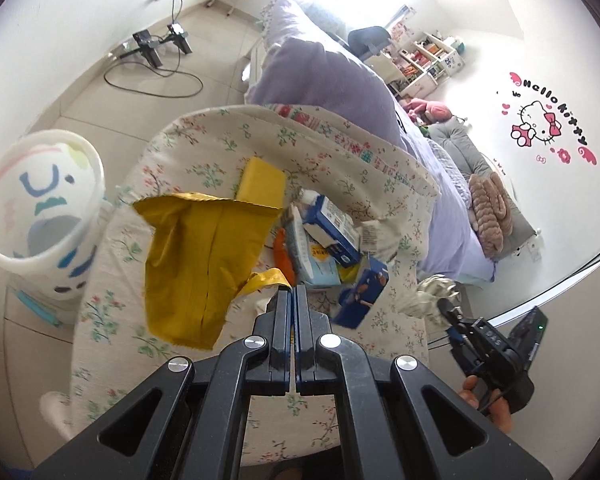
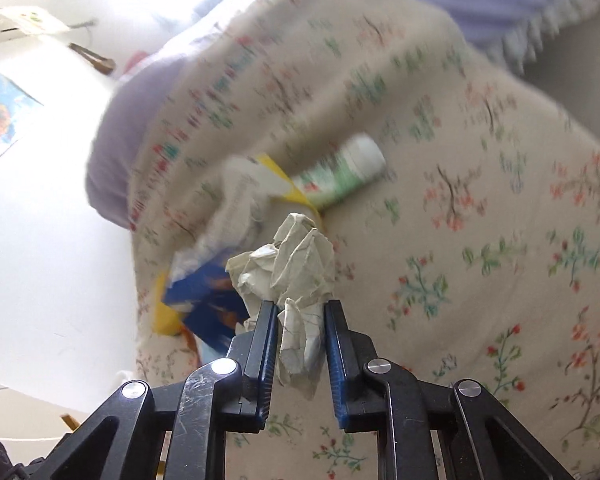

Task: Collect trash
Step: 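Lift the yellow bag with the left tool while the right tool grasps a crumpled white tissue, then drop the yellow bag into the white bin with the left tool while the right tool releases the tissue there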

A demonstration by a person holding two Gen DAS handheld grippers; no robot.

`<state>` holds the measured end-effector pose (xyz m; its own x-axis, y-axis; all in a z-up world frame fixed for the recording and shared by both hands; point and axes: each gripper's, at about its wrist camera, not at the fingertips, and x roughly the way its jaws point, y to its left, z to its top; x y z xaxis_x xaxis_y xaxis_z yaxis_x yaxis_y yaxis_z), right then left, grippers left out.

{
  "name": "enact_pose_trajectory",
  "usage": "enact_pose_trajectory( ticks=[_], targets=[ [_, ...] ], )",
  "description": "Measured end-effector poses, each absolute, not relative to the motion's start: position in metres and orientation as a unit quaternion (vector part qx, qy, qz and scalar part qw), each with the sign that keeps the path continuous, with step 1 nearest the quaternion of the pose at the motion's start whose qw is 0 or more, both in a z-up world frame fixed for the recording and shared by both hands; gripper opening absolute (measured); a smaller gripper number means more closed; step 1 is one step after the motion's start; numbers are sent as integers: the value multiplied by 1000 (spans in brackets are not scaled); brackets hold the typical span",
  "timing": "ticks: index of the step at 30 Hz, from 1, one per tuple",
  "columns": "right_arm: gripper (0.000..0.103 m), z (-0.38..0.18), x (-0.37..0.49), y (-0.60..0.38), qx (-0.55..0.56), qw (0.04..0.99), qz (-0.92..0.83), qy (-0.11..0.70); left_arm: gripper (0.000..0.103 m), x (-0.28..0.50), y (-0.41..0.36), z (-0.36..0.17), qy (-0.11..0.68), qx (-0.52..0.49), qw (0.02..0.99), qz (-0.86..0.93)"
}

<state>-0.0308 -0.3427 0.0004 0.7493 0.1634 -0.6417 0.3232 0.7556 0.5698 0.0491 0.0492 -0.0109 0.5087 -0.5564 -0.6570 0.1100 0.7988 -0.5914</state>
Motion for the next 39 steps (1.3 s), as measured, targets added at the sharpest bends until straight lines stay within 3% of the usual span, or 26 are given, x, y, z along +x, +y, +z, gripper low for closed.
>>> enact_pose_trajectory(
  ticks=[11,24,28,30,37,38,39],
  targets=[
    [21,29,-14,-282,301,888,46,345,0,101,156,2,477,-287,824,-106],
    [22,5,64,-109,264,842,219,416,0,148,239,-55,507,-347,789,-13],
    [22,-7,92,-61,252,824,249,441,15,148,244,-61,518,-363,775,4],
    [22,-17,107,-37,241,818,257,456,38,146,245,-60,521,-360,774,16],
    [27,-51,137,15,197,809,266,485,45,138,255,-48,497,-359,790,32],
    [31,-57,140,20,189,809,264,490,45,137,256,-48,496,-362,788,31],
    [43,-63,140,26,182,809,260,496,45,136,258,-48,495,-366,787,31]
  ],
)
